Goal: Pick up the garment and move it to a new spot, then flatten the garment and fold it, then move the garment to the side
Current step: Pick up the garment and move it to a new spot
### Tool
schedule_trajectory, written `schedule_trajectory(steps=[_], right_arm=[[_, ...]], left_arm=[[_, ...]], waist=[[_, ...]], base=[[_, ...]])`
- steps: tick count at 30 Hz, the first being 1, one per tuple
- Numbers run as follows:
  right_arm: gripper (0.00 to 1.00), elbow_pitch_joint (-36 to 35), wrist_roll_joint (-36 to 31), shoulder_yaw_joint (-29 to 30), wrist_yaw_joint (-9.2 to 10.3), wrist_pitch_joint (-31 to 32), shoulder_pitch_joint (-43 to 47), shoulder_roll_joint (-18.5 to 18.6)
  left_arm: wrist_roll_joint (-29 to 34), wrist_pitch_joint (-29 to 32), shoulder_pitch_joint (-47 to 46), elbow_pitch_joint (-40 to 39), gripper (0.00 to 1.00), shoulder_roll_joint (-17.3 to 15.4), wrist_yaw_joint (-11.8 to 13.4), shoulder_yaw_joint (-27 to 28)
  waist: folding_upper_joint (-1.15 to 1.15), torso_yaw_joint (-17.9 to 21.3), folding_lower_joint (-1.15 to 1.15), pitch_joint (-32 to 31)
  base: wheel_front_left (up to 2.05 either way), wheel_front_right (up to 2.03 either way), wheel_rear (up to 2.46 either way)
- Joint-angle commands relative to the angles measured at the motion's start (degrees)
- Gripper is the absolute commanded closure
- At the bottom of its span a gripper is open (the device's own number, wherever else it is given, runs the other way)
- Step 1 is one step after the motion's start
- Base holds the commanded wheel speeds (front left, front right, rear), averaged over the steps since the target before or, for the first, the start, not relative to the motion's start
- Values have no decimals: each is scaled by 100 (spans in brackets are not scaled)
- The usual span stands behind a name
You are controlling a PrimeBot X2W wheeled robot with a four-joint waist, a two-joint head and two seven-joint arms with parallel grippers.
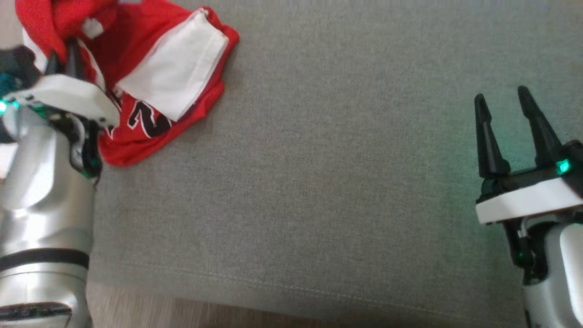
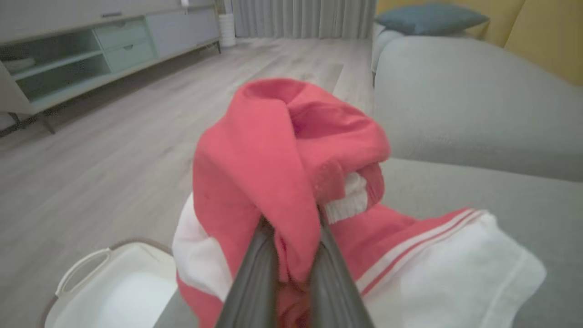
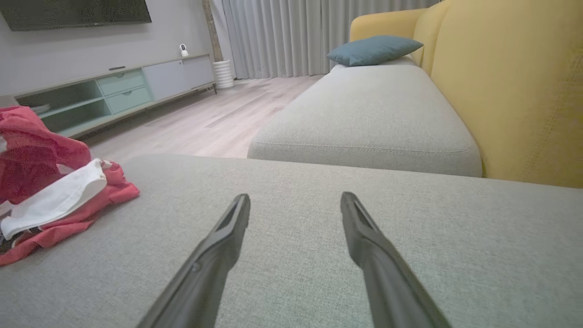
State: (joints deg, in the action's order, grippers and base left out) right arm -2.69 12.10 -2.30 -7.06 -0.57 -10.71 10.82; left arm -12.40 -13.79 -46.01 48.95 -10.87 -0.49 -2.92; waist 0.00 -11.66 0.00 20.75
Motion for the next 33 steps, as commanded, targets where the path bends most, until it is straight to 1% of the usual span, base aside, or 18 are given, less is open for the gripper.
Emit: schedule_trajectory(steps=[1,4,5,9,12,16,20,22,25,29,33], right_arm=[[0,-191,19,-91,-43,-60,136,-76],[0,-205,8,-71,-43,-64,259,-189],[0,-205,8,-71,-43,-64,259,-189],[0,-214,-11,-34,-43,-59,455,-337],[0,-227,-20,-32,-43,-44,605,-433],[0,-283,-13,2,-43,-10,780,-541],[0,-323,18,-33,-43,32,843,-612],[0,-342,46,-65,-43,32,829,-635],[0,-367,113,-115,-43,21,777,-662],[0,-331,139,-132,-43,-6,697,-668],[0,-255,181,-149,-43,-73,605,-676]], left_arm=[[81,-101,-1,-521,100,-391,52,141],[176,-115,287,-1277,100,-482,123,147],[176,-115,287,-1277,100,-482,123,147],[269,-100,844,-2335,100,-514,179,75],[295,140,1345,-3133,100,-491,194,-37],[320,580,2055,-4208,100,-352,181,-332],[325,907,2601,-4805,100,-92,136,-772],[229,1000,2764,-4847,100,114,87,-985],[89,980,2781,-4678,100,352,-15,-1215],[59,868,2506,-4127,100,578,-231,-1682],[56,742,2225,-3448,100,732,-378,-2292]], waist=[[0,25,0,-304],[0,68,0,-568],[0,68,0,-568],[0,179,0,-930],[0,327,0,-1168],[0,575,0,-1338],[0,963,0,-1380],[0,1202,0,-1363],[0,1609,0,-1250],[0,2111,0,-1078],[0,2548,0,-911]], base=[[0,0,0],[0,0,0],[0,0,0],[0,0,0],[0,0,0],[0,0,0],[0,0,0],[0,0,0],[0,0,0],[0,0,0],[0,0,0]])
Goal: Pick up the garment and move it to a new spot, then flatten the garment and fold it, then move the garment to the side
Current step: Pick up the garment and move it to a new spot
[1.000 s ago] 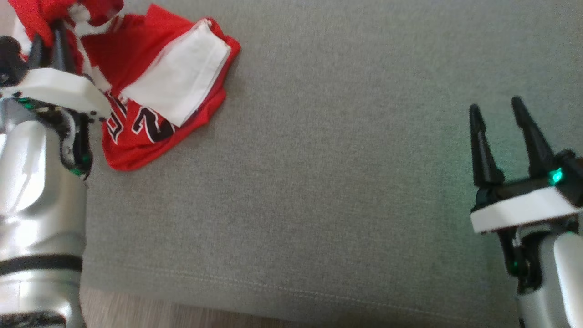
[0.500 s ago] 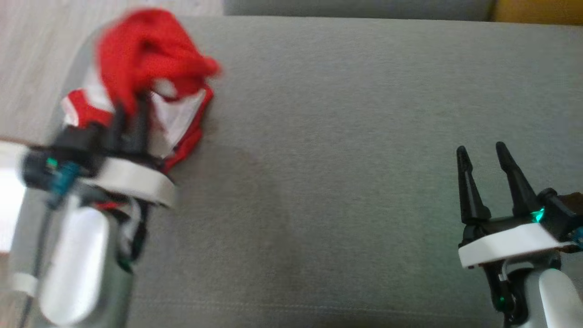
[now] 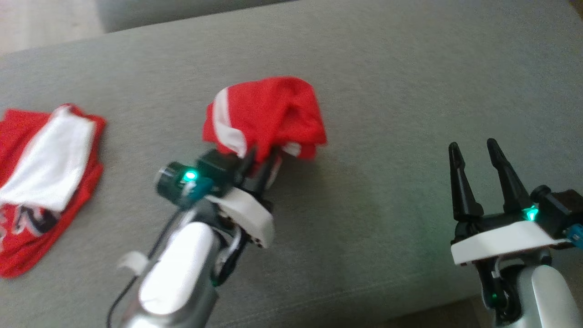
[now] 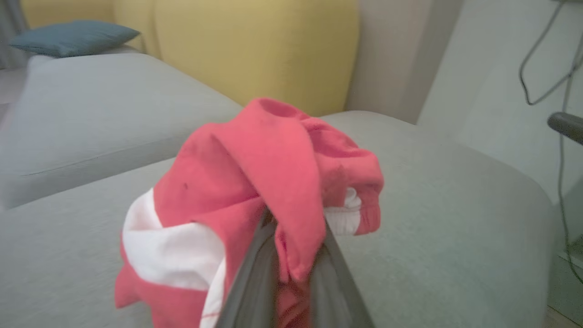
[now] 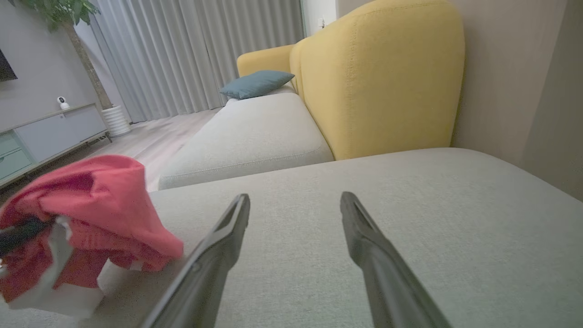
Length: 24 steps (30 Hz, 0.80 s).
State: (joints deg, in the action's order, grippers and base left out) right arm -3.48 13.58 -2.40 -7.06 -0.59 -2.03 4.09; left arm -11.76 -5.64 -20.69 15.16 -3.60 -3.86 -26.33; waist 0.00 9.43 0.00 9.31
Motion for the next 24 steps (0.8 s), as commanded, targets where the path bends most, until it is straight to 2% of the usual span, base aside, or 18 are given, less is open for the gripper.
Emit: schedule_trajectory(steps=[1,7,8,9,10,12,17,19,20,24], right_arm=[[0,-156,56,-141,-43,-91,-276,-9],[0,2,155,-176,-43,-212,-333,-44],[0,32,167,-184,-43,-236,-343,-49],[0,58,174,-192,-43,-258,-348,-54],[0,83,178,-186,-43,-276,-346,-58],[0,151,171,-175,-43,-300,-331,-69],[0,172,117,-155,-43,-301,-305,-68],[0,166,99,-138,-43,-279,-273,-63],[0,152,91,-117,-43,-250,-229,-62],[0,95,50,-96,-43,-186,-160,-43]], left_arm=[[-11,-107,-367,109,100,25,-62,-103],[-238,-363,-634,1007,100,68,-49,-927],[-295,-410,-667,1117,69,69,-16,-1061],[-364,-469,-694,1186,13,69,14,-1188],[-404,-516,-724,1241,0,70,42,-1324],[-464,-671,-769,1280,0,70,132,-1654],[-415,-839,-759,1042,0,71,334,-1839],[-375,-888,-723,830,0,68,461,-1786],[-355,-912,-647,604,0,5,615,-1657],[-463,-930,-427,199,0,-243,908,-1207]], waist=[[0,522,0,270],[0,853,0,494],[0,871,0,503],[0,879,0,508],[0,866,0,506],[0,766,0,421],[0,494,0,223],[0,324,0,119],[0,154,0,27],[0,-149,0,-119]], base=[[0,0,0],[0,0,0],[0,0,0],[0,0,0],[0,0,0],[0,0,0],[0,0,0],[0,0,0],[0,0,0],[0,0,0]])
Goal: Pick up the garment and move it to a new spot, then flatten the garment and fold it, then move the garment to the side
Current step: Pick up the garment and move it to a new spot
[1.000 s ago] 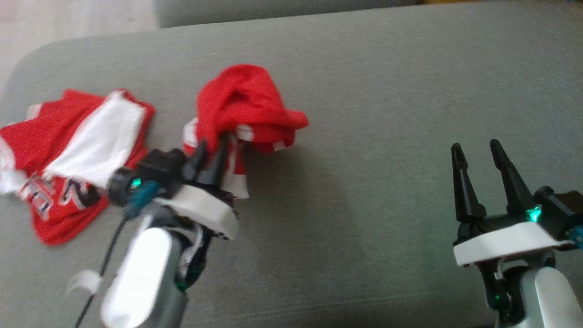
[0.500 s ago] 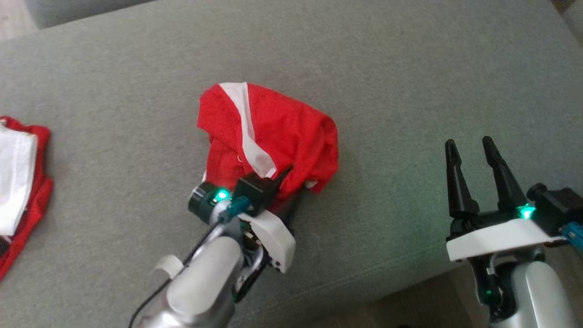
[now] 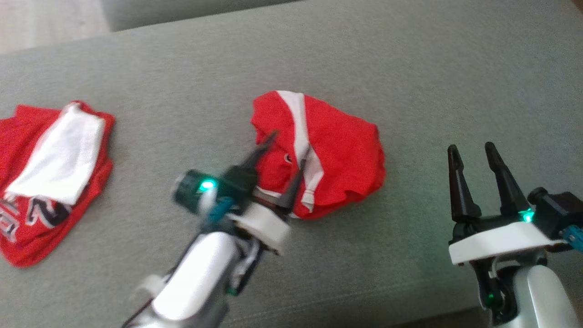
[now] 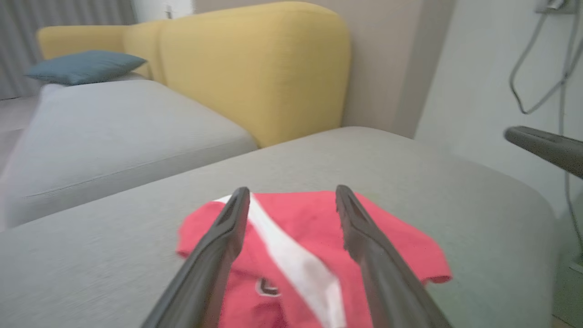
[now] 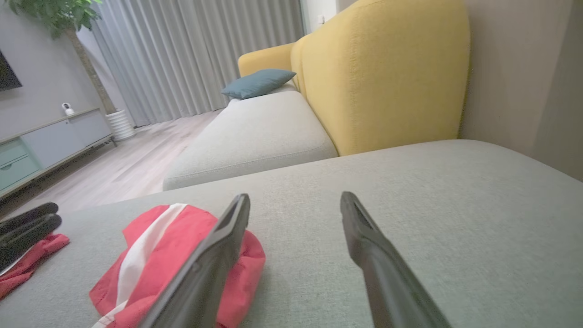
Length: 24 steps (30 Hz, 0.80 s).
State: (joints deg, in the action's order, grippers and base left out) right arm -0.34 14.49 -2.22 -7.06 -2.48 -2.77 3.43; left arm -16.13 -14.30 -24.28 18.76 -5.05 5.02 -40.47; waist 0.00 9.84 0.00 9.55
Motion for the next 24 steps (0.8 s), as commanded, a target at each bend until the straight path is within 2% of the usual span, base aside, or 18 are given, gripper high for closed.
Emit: schedule_trajectory(steps=[1,7,11,17,24], right_arm=[[0,-233,-40,-107,-43,21,-67,24],[0,-356,-54,-68,-43,132,30,32],[0,-423,-132,-16,-43,214,103,44],[0,-502,-178,49,-43,359,280,57],[0,-614,-197,159,-43,547,619,38]], left_arm=[[-58,-66,-9,-247,0,-176,90,340],[-357,-68,439,-596,0,-630,399,1236],[-422,-69,741,-729,0,-932,482,1653],[-491,-69,1152,-939,0,-1137,501,1940],[-517,-69,1547,-1047,0,-1222,514,1957]], waist=[[0,-262,0,-170],[0,-619,0,-283],[0,-744,0,-353],[0,-793,0,-542],[0,-789,0,-822]], base=[[0,0,0],[0,0,0],[0,0,0],[0,0,0],[0,0,0]])
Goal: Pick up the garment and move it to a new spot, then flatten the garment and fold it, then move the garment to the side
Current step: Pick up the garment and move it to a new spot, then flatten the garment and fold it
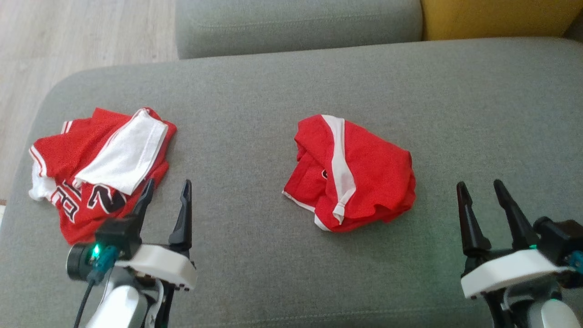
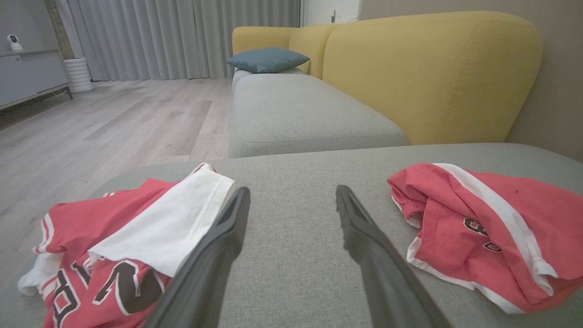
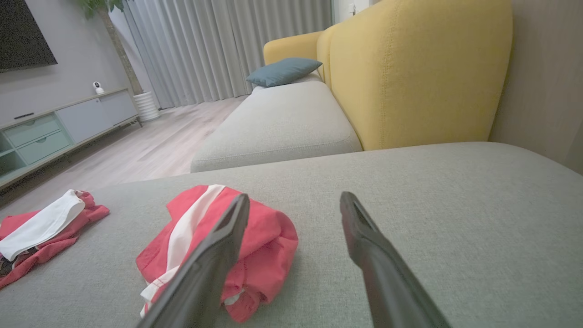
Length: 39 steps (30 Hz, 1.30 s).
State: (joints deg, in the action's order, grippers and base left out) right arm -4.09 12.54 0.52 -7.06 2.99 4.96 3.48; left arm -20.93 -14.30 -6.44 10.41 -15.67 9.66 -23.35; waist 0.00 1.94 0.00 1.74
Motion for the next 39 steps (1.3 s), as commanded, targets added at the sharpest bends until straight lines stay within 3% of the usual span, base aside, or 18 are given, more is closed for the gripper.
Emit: schedule_trajectory(steps=[1,30,39], right_arm=[[0,-254,-16,-106,-43,23,-107,31],[0,-439,-146,-60,-43,292,158,-10],[0,-264,-140,-764,-43,778,33,122]], left_arm=[[-37,-69,-194,-223,0,-174,55,245],[-74,-25,26,-298,0,-331,156,141],[-31,30,-144,-411,0,-293,164,33]], waist=[[0,1,0,-84],[0,-92,0,-268],[0,-199,0,-59]], base=[[0,0,0],[0,0,0],[0,0,0]])
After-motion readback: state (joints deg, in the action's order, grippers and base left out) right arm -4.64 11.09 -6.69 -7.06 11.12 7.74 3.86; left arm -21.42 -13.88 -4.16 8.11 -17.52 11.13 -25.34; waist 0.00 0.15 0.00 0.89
